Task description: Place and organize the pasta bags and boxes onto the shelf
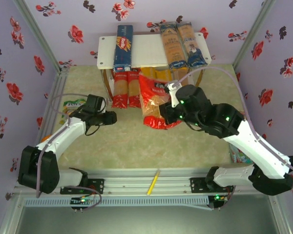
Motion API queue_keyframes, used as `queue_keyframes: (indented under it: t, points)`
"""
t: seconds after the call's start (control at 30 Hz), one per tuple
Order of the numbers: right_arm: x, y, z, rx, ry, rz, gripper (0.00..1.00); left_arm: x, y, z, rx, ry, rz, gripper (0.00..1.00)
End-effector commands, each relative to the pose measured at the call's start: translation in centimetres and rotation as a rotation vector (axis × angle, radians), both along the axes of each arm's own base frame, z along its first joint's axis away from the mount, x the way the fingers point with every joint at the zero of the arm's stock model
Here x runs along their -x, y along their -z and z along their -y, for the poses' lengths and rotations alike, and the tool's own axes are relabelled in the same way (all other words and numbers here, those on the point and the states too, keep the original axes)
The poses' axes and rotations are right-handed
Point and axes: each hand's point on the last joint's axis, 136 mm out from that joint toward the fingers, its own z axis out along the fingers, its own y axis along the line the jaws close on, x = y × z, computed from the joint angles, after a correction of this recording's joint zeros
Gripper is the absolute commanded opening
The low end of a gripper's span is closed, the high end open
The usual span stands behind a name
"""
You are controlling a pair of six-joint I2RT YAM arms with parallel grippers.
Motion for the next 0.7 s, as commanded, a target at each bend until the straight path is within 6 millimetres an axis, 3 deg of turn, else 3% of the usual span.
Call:
queue_keyframes:
  t: [0.0, 0.17, 0.3, 0.67]
  points:
    - [-1.5, -8.6, -1.7, -0.161, -0.032, 0.266, 0.00, 0.0, -2.5, 0.0, 0.022, 0.013, 0.042, 0.50]
    - [-3.3, -14.5, -2.4, -0.209, 0.006, 0.465, 0.00, 0.2, -3.5, -0.6, 0.026, 0.004, 0.059, 0.51]
    - [-5.1, -17.4, -3.2, -0.198, 0.052, 0.556, 0.00, 0.6, -3.8, -0.8, 0.028, -0.001, 0.069, 0.51]
    - [-9.9, -20.3, -6.0, -0.175, 0.088, 0.664, 0.00, 1.9, -4.7, -1.8, 0.050, -0.042, 0.098, 0.51]
